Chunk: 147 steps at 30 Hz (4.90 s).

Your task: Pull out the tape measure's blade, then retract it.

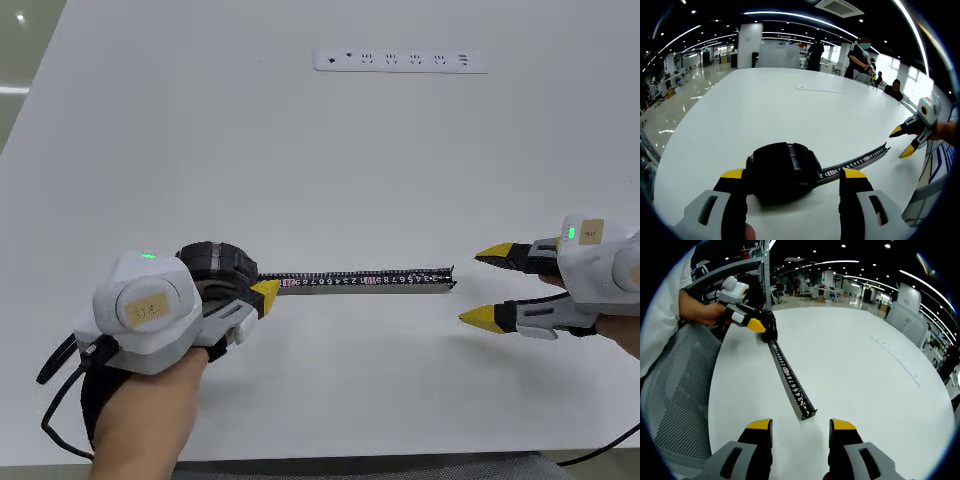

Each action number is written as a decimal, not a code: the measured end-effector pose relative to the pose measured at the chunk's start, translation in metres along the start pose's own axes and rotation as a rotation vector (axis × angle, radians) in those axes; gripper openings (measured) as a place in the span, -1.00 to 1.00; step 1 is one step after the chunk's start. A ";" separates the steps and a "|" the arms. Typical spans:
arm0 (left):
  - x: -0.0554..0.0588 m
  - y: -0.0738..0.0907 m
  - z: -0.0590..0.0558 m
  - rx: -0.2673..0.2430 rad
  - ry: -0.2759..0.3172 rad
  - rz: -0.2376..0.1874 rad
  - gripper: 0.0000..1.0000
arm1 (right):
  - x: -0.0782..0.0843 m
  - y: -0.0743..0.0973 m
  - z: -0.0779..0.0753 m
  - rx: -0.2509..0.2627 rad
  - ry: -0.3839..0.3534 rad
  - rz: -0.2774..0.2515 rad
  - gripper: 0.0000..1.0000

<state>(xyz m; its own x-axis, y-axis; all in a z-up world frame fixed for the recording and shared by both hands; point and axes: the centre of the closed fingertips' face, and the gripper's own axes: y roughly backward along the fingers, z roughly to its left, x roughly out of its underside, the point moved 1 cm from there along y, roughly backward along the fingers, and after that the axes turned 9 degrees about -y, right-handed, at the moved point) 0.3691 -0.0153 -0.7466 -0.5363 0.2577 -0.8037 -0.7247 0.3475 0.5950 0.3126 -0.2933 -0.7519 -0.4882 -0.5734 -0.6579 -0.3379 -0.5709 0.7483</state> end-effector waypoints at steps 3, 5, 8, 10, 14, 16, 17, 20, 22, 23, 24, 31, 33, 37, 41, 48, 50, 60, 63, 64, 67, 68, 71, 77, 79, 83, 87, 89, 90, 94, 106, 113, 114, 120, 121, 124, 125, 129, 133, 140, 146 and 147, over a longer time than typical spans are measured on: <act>-0.001 0.000 0.000 -0.012 0.022 -0.007 0.44 | 0.001 -0.001 -0.002 -0.016 0.021 0.018 -0.27; -0.001 -0.001 0.001 -0.022 0.027 -0.008 0.41 | 0.000 -0.002 -0.004 -0.020 0.021 0.019 -0.28; -0.002 -0.001 0.004 -0.037 0.039 -0.008 0.37 | 0.000 -0.004 -0.004 -0.036 0.034 0.030 -0.32; -0.001 -0.002 0.004 -0.040 0.036 -0.006 0.35 | 0.000 -0.006 -0.005 -0.046 0.049 0.040 -0.35; -0.001 -0.003 0.006 -0.052 0.047 -0.006 0.33 | -0.001 -0.010 -0.008 -0.060 0.062 0.051 -0.37; 0.000 -0.004 0.006 -0.053 0.041 -0.001 0.32 | -0.001 -0.013 -0.008 -0.071 0.073 0.063 -0.39; 0.000 -0.004 0.006 -0.054 0.038 0.000 0.32 | -0.002 -0.014 -0.007 -0.074 0.075 0.065 -0.39; 0.000 -0.005 0.007 -0.057 0.043 0.001 0.30 | -0.002 -0.018 -0.008 -0.084 0.085 0.077 -0.41; 0.000 -0.006 0.008 -0.058 0.046 0.002 0.29 | -0.001 -0.020 -0.009 -0.092 0.086 0.082 -0.43; 0.000 -0.006 0.008 -0.059 0.048 0.002 0.29 | -0.001 -0.021 -0.009 -0.093 0.086 0.083 -0.44; 0.000 -0.006 0.008 -0.060 0.048 0.002 0.28 | -0.001 -0.022 -0.010 -0.095 0.088 0.085 -0.44; 0.000 -0.007 0.010 -0.062 0.076 0.000 0.26 | -0.004 -0.027 -0.010 -0.111 0.115 0.097 -0.49; -0.001 -0.007 0.010 -0.059 0.081 0.000 0.27 | -0.004 -0.029 -0.010 -0.118 0.124 0.104 -0.50; -0.001 -0.007 0.011 -0.056 0.093 -0.004 0.25 | -0.005 -0.030 -0.009 -0.125 0.133 0.110 -0.53; 0.000 -0.007 0.013 -0.064 0.093 0.001 0.20 | -0.005 -0.032 -0.009 -0.132 0.141 0.114 -0.56; 0.001 -0.008 0.013 -0.063 0.089 0.001 0.19 | -0.006 -0.034 -0.009 -0.139 0.150 0.116 -0.59; 0.001 -0.008 0.013 -0.062 0.089 0.001 0.19 | -0.006 -0.035 -0.008 -0.143 0.155 0.120 -0.61; 0.001 -0.008 0.014 -0.059 0.090 0.003 0.19 | -0.005 -0.038 -0.009 -0.152 0.171 0.131 -0.69; 0.001 -0.008 0.014 -0.059 0.090 0.004 0.19 | -0.004 -0.038 -0.008 -0.156 0.176 0.137 -0.73; 0.001 -0.008 0.015 -0.059 0.090 0.004 0.19 | -0.004 -0.038 -0.008 -0.158 0.177 0.138 -0.73; 0.001 -0.008 0.015 -0.060 0.091 0.003 0.19 | -0.002 -0.038 -0.008 -0.159 0.180 0.143 -0.74; 0.001 -0.008 0.015 -0.060 0.093 0.003 0.19 | -0.001 -0.038 -0.008 -0.161 0.184 0.146 -0.75; 0.001 -0.008 0.015 -0.059 0.094 0.003 0.19 | -0.001 -0.038 -0.008 -0.164 0.190 0.146 -0.75; 0.001 -0.008 0.014 -0.059 0.097 0.002 0.19 | -0.001 -0.039 -0.009 -0.164 0.192 0.147 -0.77; 0.001 -0.008 0.014 -0.060 0.097 0.003 0.19 | -0.001 -0.039 -0.009 -0.162 0.197 0.145 -0.77; 0.001 -0.008 0.014 -0.062 0.096 0.007 0.18 | -0.001 -0.039 -0.009 -0.155 0.198 0.144 -0.78; 0.001 -0.008 0.014 -0.054 0.096 0.014 0.17 | -0.001 -0.039 -0.010 -0.155 0.205 0.144 -0.79; 0.001 -0.008 0.014 -0.055 0.094 0.015 0.17 | -0.001 -0.039 -0.010 -0.156 0.202 0.146 -0.79; 0.001 -0.008 0.014 -0.055 0.094 0.015 0.16 | -0.001 -0.039 -0.010 -0.155 0.207 0.146 -0.79; 0.001 -0.008 0.014 -0.052 0.088 0.019 0.15 | -0.001 -0.039 -0.011 -0.154 0.210 0.149 -0.80; 0.001 -0.006 0.014 -0.048 0.096 0.031 0.12 | -0.001 -0.038 -0.011 -0.147 0.203 0.144 -0.80; 0.001 -0.007 0.015 -0.049 0.093 0.028 0.12 | -0.001 -0.039 -0.012 -0.142 0.205 0.148 -0.80; 0.002 -0.007 0.015 -0.048 0.094 0.028 0.12 | -0.001 -0.039 -0.012 -0.141 0.207 0.148 -0.80; 0.002 -0.008 0.016 -0.045 0.097 0.028 0.11 | -0.004 -0.041 -0.010 -0.146 0.205 0.140 -0.81; 0.002 -0.008 0.016 -0.045 0.097 0.029 0.11 | -0.006 -0.042 -0.010 -0.147 0.207 0.136 -0.81; 0.003 -0.009 0.016 -0.043 0.101 0.029 0.11 | -0.010 -0.045 -0.008 -0.149 0.212 0.132 -0.81; 0.003 -0.008 0.016 -0.043 0.101 0.028 0.11 | -0.012 -0.047 -0.006 -0.152 0.212 0.130 -0.81; 0.003 -0.008 0.016 -0.043 0.103 0.028 0.11 | -0.015 -0.050 -0.004 -0.157 0.217 0.124 -0.81; 0.002 -0.008 0.016 -0.041 0.111 0.028 0.11 | -0.017 -0.054 -0.002 -0.163 0.215 0.119 -0.81; 0.002 -0.009 0.016 -0.037 0.111 0.030 0.11 | -0.024 -0.061 0.004 -0.178 0.213 0.101 -0.81; 0.002 -0.008 0.015 -0.034 0.115 0.028 0.11 | -0.030 -0.068 0.008 -0.188 0.206 0.091 -0.81; 0.002 -0.008 0.015 -0.033 0.117 0.028 0.11 | -0.031 -0.068 0.009 -0.188 0.207 0.090 -0.81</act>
<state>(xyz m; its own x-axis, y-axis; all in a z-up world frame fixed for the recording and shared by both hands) 0.3803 -0.0037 -0.7527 -0.6017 0.1591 -0.7827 -0.7217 0.3115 0.6182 0.3436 -0.2317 -0.7819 -0.3281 -0.7232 -0.6077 -0.1364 -0.6003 0.7881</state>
